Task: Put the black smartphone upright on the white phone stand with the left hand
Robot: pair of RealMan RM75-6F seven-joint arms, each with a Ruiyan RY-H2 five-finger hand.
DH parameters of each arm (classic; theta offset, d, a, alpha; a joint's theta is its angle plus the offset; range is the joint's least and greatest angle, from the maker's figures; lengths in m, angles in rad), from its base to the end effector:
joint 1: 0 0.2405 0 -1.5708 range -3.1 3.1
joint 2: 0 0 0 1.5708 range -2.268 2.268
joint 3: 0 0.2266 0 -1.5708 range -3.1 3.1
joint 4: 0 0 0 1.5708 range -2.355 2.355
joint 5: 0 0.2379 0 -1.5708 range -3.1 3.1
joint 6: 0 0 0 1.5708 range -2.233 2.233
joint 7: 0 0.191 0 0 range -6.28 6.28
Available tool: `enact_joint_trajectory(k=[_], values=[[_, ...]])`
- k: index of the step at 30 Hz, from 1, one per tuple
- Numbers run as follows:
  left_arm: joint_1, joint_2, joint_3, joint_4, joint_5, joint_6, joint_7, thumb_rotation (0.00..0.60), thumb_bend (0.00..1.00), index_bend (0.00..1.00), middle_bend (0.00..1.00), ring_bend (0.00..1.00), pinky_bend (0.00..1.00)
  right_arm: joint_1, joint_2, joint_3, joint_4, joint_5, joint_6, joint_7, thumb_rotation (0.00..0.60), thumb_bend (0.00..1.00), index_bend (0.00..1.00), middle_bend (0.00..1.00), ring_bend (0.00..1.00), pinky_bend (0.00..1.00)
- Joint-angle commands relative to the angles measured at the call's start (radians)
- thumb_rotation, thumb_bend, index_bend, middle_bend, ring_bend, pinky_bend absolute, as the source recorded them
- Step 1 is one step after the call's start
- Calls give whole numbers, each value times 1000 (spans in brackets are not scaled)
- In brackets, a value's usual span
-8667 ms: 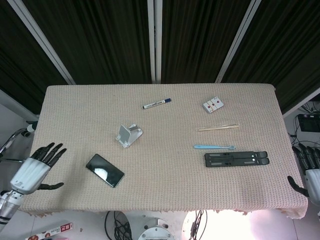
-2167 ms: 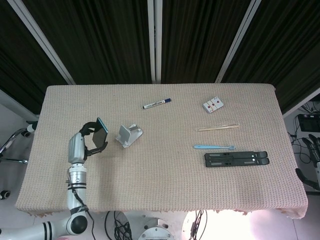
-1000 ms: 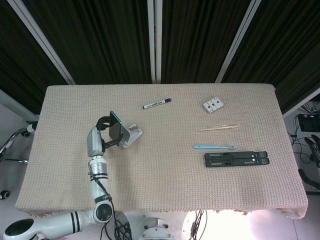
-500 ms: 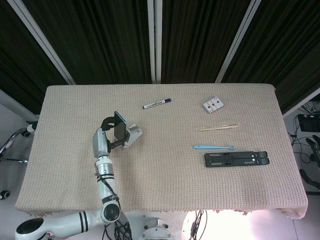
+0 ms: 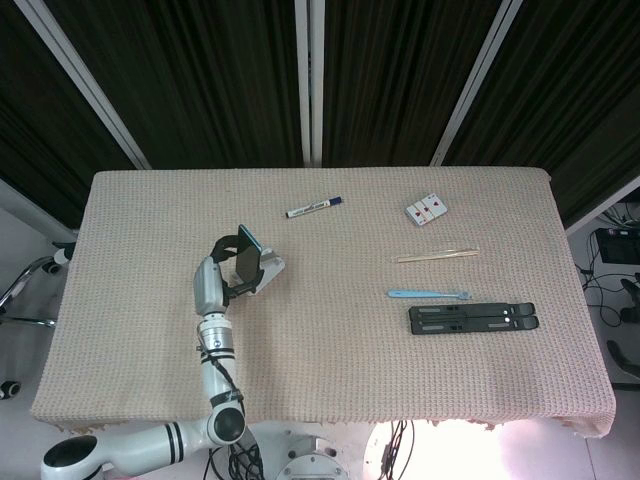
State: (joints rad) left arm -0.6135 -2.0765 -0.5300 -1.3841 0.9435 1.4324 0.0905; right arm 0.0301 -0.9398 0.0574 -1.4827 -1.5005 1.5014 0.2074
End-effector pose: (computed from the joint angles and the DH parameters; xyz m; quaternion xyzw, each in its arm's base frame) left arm -0.0785 0.3647 -0.0586 -0.3092 -0.6181 -0.5812 0.4296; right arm -0.3455 -0.2145 0.2032 0.5907 -0.3620 0.3553 0.6276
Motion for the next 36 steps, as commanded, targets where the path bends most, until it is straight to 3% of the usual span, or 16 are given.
enact_joint_trajectory(k=[1,36], values=[[4,-6,3,14,6,-8,-18,600,352,600,630,350,286,-1,-1,1,3,2,1,0,600,232,0,0,0,0],[17,-32,9,139,87,-50,-156,600,352,594,631,350,286,-3,10,3,-23,19,-18,-34,600,235,0,0,0,0]])
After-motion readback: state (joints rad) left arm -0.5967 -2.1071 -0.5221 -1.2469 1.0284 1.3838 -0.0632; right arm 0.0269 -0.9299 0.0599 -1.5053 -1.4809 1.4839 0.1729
